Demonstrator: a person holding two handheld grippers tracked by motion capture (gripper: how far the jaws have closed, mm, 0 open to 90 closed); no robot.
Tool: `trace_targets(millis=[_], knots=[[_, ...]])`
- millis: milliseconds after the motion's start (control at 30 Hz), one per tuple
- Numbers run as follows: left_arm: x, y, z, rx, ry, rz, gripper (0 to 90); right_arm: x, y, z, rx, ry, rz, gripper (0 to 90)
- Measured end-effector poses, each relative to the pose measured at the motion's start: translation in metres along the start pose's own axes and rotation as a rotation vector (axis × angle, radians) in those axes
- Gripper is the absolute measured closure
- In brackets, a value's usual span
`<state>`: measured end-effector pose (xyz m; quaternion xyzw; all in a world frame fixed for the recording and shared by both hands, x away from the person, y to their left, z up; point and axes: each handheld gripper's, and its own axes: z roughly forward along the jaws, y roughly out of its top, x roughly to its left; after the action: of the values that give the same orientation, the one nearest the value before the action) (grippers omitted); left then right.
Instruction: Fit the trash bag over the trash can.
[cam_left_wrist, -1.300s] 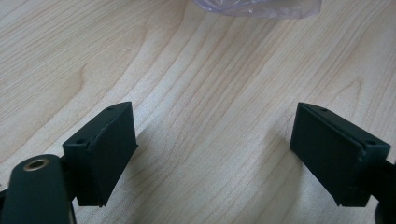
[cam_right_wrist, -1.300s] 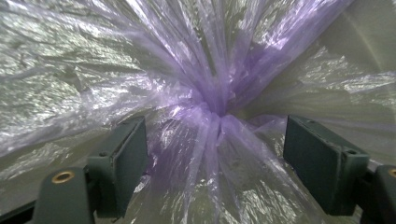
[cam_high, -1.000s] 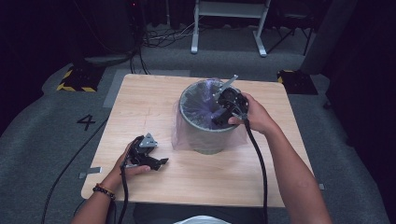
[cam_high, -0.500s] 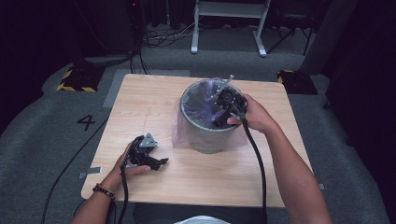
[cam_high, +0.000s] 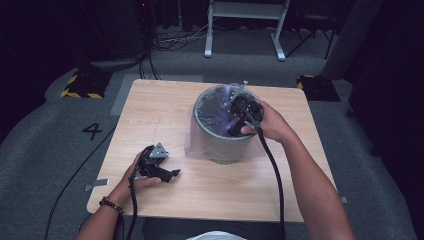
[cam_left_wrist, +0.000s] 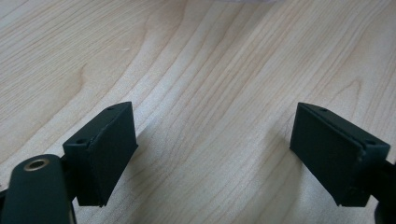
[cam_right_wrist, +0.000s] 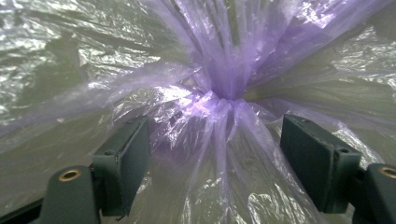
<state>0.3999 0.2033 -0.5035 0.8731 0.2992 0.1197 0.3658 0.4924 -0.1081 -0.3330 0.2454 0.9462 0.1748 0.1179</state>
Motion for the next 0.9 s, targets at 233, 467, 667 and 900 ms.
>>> trace_targets(millis=[233, 467, 667, 900], knots=[[0.0, 0.0, 0.0, 0.0, 0.0, -0.001, 14.3, -0.001, -0.002, -0.002, -0.028, 0.003, 0.014, 24.6], [0.0, 0.0, 0.0, -0.001, 0.001, 0.001, 14.3, -0.001, -0.006, -0.005, -0.102, 0.0, 0.0, 26.8], [0.0, 0.0, 0.0, 0.0, 0.0, -0.001, 14.3, -0.001, -0.009, -0.008, -0.159, -0.003, 0.0, 23.1], [0.0, 0.0, 0.0, -0.001, 0.0, -0.002, 14.3, -0.001, -0.015, -0.015, -0.252, -0.017, -0.018, 22.5]])
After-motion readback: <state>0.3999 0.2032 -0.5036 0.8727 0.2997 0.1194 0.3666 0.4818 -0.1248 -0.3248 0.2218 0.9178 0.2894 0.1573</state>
